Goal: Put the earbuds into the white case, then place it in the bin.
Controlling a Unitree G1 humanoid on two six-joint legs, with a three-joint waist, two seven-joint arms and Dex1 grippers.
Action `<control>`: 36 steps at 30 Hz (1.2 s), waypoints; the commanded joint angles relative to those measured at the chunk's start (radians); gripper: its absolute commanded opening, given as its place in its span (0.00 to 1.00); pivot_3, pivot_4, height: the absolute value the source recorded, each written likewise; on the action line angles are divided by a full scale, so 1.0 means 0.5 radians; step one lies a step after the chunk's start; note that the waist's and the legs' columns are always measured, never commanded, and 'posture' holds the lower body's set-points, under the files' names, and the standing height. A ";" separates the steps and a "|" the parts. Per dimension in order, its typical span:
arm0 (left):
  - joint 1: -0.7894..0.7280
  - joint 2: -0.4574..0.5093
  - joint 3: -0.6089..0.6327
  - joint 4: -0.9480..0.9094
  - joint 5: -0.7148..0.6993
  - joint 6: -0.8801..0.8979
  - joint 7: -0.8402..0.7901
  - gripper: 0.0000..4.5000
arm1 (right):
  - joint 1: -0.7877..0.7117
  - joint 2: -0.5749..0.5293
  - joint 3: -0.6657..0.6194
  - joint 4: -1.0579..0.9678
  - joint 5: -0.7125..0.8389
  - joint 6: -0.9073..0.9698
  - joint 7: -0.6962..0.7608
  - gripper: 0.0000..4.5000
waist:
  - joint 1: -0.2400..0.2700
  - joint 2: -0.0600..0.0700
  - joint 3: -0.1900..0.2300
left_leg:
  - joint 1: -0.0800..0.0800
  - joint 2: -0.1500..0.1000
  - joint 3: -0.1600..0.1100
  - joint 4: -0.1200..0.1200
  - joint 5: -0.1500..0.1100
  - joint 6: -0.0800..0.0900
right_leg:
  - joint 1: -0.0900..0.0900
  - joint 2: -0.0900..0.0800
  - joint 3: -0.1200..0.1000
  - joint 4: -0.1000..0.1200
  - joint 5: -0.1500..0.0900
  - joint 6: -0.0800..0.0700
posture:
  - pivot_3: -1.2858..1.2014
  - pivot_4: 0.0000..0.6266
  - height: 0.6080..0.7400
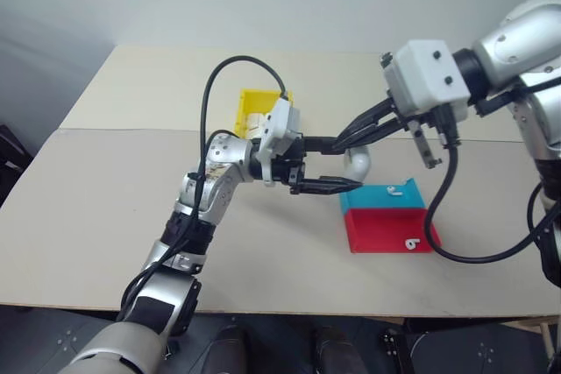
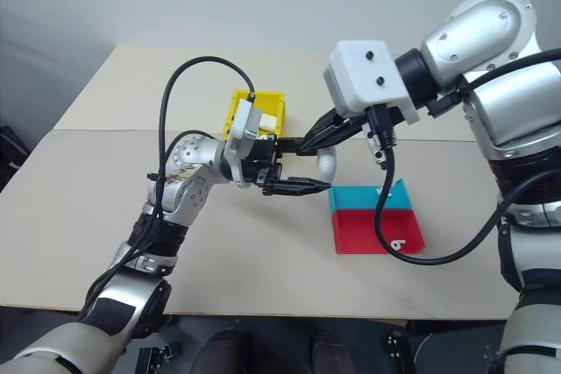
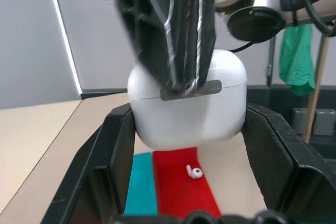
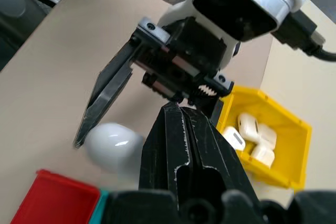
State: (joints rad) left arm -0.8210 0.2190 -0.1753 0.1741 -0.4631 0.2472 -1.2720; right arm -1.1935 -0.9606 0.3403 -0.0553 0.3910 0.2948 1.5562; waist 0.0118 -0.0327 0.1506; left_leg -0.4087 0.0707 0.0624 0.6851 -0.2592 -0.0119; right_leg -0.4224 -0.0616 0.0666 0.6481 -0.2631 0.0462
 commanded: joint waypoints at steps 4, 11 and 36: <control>0.047 -0.018 0.126 -0.166 -0.013 -0.125 0.189 0.62 | 0.208 0.022 -0.346 -0.152 0.142 0.285 -0.301 0.01 | -0.007 0.000 0.000 | 0.001 0.000 0.000 0.001 0.000 0.000 | 0.001 0.000 0.001 0.002 0.000 0.000 | 0.52 0.24 1.00; 0.156 0.008 0.250 -0.334 0.085 -0.067 0.672 0.62 | 0.557 0.146 -1.128 -0.353 0.658 1.116 -1.081 0.01 | 0.024 0.000 0.000 | -0.002 0.001 -0.001 0.001 0.000 0.000 | 0.001 -0.001 -0.001 0.003 0.000 0.000 | 0.52 0.24 1.00; -0.536 -0.251 0.313 1.097 0.905 -0.080 2.245 0.70 | 1.279 0.214 -1.368 -1.245 1.186 1.639 -2.122 0.00 | 0.001 -0.001 0.000 | -0.009 -0.002 -0.005 0.008 -0.003 0.005 | 0.002 -0.001 -0.001 -0.001 0.003 0.004 | 0.52 0.24 1.00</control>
State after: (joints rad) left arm -1.0508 0.0954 -0.0317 0.6936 -0.0268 0.2228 -0.1851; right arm -0.5343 -0.8557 -0.3219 -0.6621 0.9482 1.1026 0.5207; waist 0.0123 -0.0330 0.1507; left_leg -0.4133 0.0695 0.0600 0.6893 -0.2607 -0.0091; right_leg -0.4217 -0.0619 0.0660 0.6474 -0.2618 0.0482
